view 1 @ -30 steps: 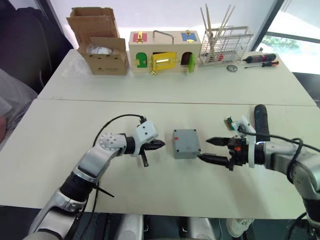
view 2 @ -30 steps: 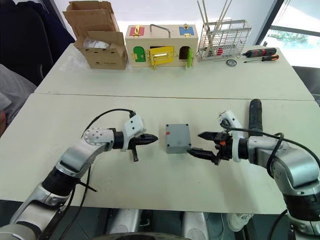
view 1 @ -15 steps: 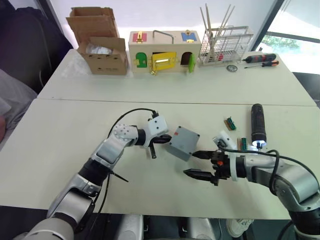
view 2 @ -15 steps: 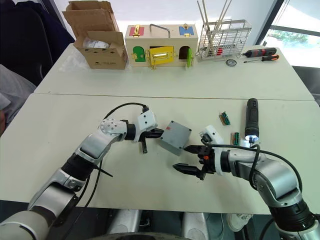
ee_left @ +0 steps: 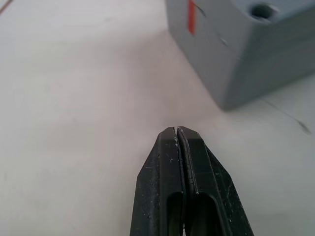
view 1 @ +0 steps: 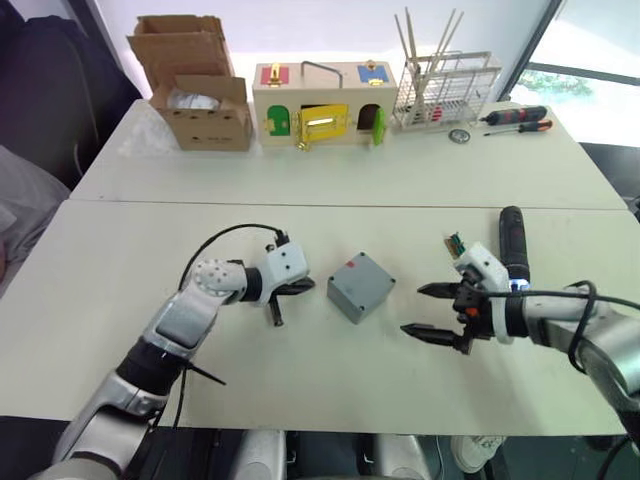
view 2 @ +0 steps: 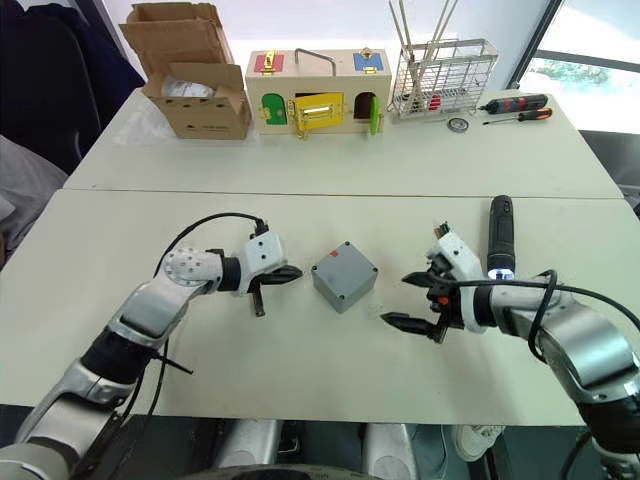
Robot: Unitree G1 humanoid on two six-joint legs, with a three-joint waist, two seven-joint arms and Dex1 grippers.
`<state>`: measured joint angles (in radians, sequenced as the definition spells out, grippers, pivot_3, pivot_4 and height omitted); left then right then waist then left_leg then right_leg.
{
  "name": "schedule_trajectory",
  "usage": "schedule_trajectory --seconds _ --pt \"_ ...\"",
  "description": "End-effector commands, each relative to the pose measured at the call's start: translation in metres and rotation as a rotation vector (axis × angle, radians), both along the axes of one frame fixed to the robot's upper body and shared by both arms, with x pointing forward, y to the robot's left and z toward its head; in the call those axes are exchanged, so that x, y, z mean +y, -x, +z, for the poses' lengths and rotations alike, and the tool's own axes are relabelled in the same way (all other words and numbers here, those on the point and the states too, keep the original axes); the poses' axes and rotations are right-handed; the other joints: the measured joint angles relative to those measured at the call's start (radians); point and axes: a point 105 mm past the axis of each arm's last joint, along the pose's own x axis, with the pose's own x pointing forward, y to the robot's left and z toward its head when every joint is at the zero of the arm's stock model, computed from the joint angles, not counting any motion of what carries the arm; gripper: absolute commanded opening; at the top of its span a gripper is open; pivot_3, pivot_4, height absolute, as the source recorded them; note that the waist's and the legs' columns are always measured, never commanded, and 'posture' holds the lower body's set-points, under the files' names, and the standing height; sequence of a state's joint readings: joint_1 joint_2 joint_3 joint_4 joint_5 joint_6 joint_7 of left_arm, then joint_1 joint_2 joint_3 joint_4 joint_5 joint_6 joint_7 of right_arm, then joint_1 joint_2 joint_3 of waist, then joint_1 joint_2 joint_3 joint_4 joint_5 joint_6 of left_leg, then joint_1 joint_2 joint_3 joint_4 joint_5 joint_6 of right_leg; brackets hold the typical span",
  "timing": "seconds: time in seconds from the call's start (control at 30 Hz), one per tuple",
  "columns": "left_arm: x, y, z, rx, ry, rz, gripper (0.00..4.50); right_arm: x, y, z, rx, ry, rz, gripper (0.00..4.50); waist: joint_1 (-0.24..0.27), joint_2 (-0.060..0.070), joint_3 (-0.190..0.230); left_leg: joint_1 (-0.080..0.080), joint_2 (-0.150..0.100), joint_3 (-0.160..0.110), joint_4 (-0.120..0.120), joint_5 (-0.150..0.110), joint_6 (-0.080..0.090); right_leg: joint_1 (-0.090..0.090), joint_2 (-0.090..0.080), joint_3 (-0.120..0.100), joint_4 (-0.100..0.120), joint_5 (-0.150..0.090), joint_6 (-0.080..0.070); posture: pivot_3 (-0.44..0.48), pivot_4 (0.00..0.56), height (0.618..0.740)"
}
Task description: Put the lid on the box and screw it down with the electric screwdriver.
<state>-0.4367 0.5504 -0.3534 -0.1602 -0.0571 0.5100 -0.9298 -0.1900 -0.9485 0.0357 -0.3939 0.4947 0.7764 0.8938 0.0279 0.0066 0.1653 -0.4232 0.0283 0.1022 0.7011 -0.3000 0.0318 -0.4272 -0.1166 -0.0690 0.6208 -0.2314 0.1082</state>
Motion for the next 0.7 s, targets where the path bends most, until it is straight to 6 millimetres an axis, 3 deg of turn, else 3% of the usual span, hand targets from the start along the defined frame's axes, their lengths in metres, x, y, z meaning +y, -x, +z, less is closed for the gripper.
schedule_trajectory --seconds 0.03,0.13,0.37,0.57,0.7 --pt "-0.009 0.020 0.008 0.030 0.040 -0.056 0.00 0.006 -0.011 0.005 -0.068 0.031 0.101 4.47 0.001 0.000 0.000 0.000 0.000 0.000 0.000 0.000 0.000 0.000 0.000 0.000 0.000 0.000 0.000 0.000 0.150 0.728" --pt "-0.022 0.024 0.005 0.045 0.079 -0.056 0.00 0.018 -0.012 0.002 -0.067 0.028 0.185 4.47 0.004 0.000 0.000 0.000 0.000 0.001 0.000 0.000 0.000 0.000 0.000 0.000 0.000 0.000 0.000 0.000 0.150 0.728" --pt "-0.043 0.010 0.005 0.001 0.129 -0.036 0.00 0.034 0.003 0.001 -0.028 -0.008 0.255 4.47 0.011 0.000 0.000 0.000 -0.002 0.000 0.001 0.001 -0.002 0.000 0.000 0.000 0.000 0.000 0.000 0.000 0.150 0.728" --pt "-0.047 -0.003 0.004 -0.030 0.135 -0.019 0.00 0.034 0.017 -0.001 0.004 -0.032 0.221 4.47 0.010 0.000 0.000 0.000 -0.002 0.000 0.001 0.001 -0.001 0.000 0.000 0.000 0.001 0.000 0.000 0.000 0.150 0.728" --pt "-0.045 -0.005 0.004 -0.036 0.135 -0.023 0.00 0.024 0.014 0.002 -0.024 -0.019 0.140 4.47 0.010 0.000 0.000 0.000 -0.002 0.000 0.001 0.001 -0.001 0.000 0.000 0.000 0.001 0.000 0.000 0.000 0.150 0.728"
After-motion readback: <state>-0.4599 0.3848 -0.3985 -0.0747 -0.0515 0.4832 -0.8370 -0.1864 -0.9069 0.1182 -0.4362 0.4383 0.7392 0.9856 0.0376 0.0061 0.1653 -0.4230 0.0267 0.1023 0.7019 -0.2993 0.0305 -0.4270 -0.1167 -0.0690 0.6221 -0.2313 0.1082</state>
